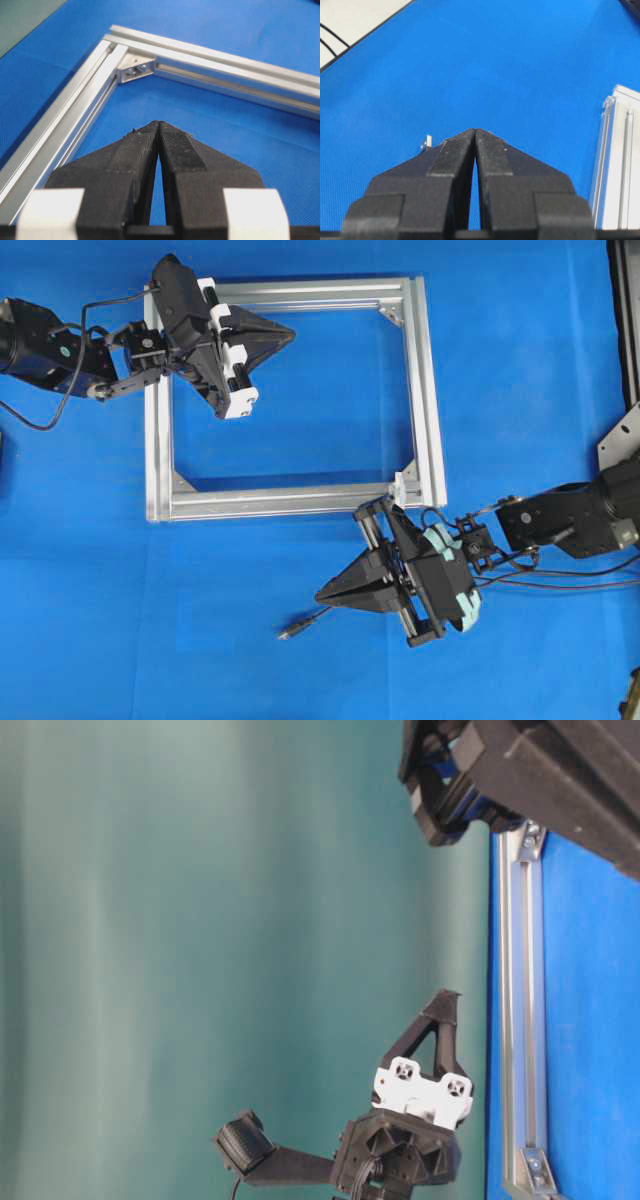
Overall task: Insert the wire through the string loop located on the right side.
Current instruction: 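Lower the right gripper onto the black USB cable near its plug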
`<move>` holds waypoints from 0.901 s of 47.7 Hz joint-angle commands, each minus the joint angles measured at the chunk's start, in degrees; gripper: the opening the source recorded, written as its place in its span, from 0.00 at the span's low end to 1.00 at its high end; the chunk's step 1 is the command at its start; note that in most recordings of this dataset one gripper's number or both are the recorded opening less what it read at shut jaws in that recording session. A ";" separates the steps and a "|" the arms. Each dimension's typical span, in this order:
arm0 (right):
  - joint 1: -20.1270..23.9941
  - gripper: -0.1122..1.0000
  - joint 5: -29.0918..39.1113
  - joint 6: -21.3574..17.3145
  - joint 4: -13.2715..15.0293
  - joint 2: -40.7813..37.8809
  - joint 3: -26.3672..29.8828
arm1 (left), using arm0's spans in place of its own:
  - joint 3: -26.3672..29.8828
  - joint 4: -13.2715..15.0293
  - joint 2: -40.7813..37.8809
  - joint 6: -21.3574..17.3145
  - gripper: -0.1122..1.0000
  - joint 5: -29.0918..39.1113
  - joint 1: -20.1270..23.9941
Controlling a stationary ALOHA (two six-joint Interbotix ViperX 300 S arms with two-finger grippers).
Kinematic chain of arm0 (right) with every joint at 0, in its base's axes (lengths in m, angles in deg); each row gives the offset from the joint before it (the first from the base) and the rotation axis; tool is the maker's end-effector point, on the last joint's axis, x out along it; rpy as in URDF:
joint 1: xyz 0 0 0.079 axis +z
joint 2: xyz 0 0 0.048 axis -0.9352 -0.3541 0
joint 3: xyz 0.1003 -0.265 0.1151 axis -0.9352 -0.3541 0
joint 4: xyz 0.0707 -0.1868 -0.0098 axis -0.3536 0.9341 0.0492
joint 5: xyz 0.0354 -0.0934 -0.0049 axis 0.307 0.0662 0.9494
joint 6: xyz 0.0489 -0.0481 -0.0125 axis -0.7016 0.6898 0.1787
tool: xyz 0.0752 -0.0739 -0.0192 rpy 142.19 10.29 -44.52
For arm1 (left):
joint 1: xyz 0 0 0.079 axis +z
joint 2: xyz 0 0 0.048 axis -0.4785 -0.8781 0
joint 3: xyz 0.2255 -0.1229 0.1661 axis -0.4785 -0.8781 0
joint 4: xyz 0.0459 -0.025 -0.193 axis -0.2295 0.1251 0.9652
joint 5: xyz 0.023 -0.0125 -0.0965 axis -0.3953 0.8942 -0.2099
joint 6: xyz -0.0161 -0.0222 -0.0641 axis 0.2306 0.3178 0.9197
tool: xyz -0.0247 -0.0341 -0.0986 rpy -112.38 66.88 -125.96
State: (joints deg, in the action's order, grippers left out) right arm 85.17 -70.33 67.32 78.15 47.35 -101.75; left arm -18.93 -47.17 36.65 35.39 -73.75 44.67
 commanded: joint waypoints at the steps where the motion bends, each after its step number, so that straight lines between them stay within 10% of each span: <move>1: 0.44 0.10 -0.26 0.35 0.09 2.90 1.32 | 0.53 -1.05 2.90 -0.26 0.08 0.53 0.35; 25: 1.85 0.07 4.22 -0.79 -0.09 3.87 1.58 | -0.26 -1.23 3.34 -0.70 0.08 0.53 1.23; 43: 3.60 0.89 8.00 -3.08 0.00 3.87 1.58 | -0.26 -1.32 3.34 -0.62 0.08 0.44 1.32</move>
State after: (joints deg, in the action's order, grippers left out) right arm 88.42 -62.33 64.33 78.15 49.64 -101.05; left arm -19.63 -48.23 38.41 34.77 -72.95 45.81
